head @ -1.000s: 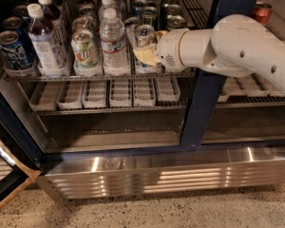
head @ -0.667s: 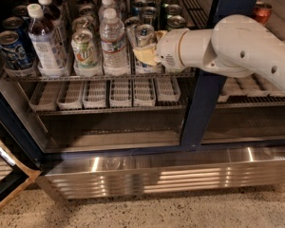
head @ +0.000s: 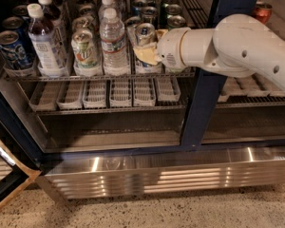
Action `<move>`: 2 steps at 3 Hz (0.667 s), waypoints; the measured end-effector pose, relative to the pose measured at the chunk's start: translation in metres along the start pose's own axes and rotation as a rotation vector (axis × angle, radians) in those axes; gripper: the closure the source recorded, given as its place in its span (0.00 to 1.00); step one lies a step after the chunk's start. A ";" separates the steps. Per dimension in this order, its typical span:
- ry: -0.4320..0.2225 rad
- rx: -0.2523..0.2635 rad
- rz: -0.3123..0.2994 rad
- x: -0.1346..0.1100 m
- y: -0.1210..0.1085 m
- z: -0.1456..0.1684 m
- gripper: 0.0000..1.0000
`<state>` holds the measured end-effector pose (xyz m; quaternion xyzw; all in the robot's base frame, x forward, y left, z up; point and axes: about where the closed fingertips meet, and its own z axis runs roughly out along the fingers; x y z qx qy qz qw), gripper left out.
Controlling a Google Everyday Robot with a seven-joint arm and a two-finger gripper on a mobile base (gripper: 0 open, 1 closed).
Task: Pick redbull can from top shelf of fridge
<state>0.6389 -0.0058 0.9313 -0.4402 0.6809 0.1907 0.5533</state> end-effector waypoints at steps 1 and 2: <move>-0.007 0.002 -0.002 -0.003 0.000 -0.002 1.00; -0.007 0.002 -0.002 -0.002 -0.001 -0.001 1.00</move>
Offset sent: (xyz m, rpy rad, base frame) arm -0.1801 -0.0415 0.4014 0.2815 -0.4973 0.0140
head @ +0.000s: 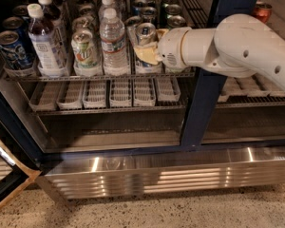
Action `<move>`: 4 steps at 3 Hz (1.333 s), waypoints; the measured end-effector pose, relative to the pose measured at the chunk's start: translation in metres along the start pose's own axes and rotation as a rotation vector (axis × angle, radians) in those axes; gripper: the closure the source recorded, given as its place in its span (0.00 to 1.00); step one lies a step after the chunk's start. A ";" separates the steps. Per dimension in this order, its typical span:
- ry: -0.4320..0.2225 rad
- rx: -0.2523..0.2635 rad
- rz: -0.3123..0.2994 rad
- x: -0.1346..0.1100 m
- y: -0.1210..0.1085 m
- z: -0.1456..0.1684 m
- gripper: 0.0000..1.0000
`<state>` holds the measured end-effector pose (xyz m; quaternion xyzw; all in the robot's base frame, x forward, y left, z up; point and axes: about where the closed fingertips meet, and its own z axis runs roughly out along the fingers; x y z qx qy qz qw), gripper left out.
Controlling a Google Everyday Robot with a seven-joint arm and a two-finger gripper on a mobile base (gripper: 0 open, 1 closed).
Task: Pick redbull can from top shelf of fridge
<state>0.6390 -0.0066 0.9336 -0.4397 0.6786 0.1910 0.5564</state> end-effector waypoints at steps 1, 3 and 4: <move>-0.005 0.002 -0.003 -0.001 -0.001 0.000 1.00; -0.008 0.001 -0.001 -0.001 -0.002 0.000 1.00; -0.014 0.001 0.000 -0.003 -0.003 0.000 1.00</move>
Offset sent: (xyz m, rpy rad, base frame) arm -0.2362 -0.0337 0.4486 0.2233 -0.6502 -0.0116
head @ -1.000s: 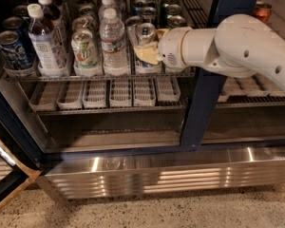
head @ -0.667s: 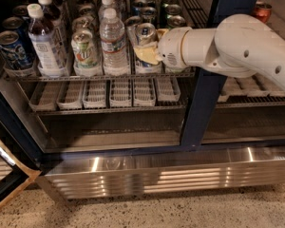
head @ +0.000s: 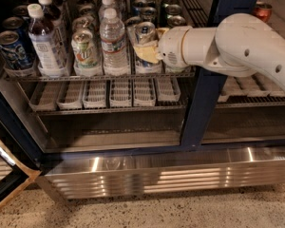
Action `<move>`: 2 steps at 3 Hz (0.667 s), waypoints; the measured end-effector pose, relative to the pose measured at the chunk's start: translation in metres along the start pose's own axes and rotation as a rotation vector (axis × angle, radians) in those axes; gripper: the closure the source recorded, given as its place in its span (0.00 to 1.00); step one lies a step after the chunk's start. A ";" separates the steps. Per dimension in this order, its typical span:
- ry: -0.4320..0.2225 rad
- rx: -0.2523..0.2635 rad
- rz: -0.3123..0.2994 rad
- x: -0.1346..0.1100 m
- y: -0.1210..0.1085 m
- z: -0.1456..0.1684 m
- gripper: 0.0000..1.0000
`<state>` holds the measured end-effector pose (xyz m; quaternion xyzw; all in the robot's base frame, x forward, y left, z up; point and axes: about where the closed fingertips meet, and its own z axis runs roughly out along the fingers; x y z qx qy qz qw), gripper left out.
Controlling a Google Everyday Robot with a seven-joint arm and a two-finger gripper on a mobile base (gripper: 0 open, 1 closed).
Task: Pick redbull can from top shelf of fridge
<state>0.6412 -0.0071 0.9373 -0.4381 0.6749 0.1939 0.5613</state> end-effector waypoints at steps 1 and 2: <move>-0.007 0.001 0.003 -0.004 0.000 -0.002 1.00; -0.007 0.001 0.003 -0.002 -0.001 -0.001 1.00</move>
Offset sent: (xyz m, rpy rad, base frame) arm -0.0045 -0.0352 0.3669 0.2996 -0.3033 0.0903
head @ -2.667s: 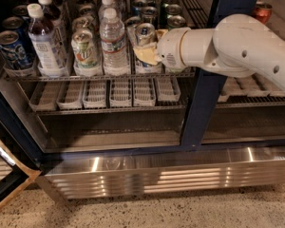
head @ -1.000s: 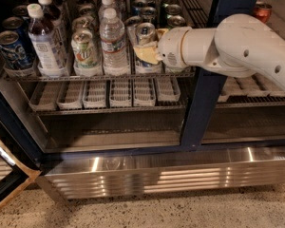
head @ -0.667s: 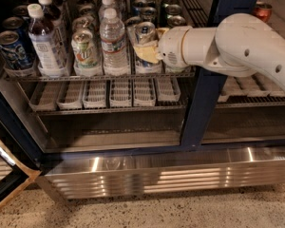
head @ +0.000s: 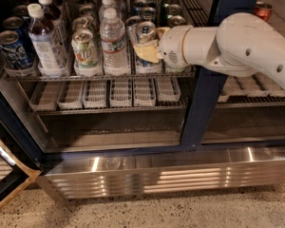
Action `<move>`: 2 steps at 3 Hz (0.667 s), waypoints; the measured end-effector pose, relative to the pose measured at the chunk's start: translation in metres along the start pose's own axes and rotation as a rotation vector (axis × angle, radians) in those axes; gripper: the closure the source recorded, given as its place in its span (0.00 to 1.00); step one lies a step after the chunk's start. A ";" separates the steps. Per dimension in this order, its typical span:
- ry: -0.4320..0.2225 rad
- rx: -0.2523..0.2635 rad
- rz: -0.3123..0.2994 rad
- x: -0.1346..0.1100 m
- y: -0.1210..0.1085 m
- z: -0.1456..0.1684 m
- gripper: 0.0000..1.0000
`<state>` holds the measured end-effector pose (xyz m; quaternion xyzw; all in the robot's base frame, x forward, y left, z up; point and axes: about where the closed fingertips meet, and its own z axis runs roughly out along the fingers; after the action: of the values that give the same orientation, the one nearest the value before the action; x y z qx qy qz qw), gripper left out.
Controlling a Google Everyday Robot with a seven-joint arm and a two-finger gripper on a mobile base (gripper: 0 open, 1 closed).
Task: Pick redbull can from top shelf of fridge
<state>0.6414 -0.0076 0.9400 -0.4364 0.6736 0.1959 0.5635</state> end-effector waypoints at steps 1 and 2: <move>-0.005 0.001 -0.002 -0.003 -0.001 -0.001 1.00; -0.012 0.003 -0.005 -0.007 -0.004 -0.002 1.00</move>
Offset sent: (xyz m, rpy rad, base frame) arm -0.0017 -0.0378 0.4779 0.2719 -0.4352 0.0349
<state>0.6433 -0.0084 0.9475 -0.4360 0.6693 0.1962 0.5688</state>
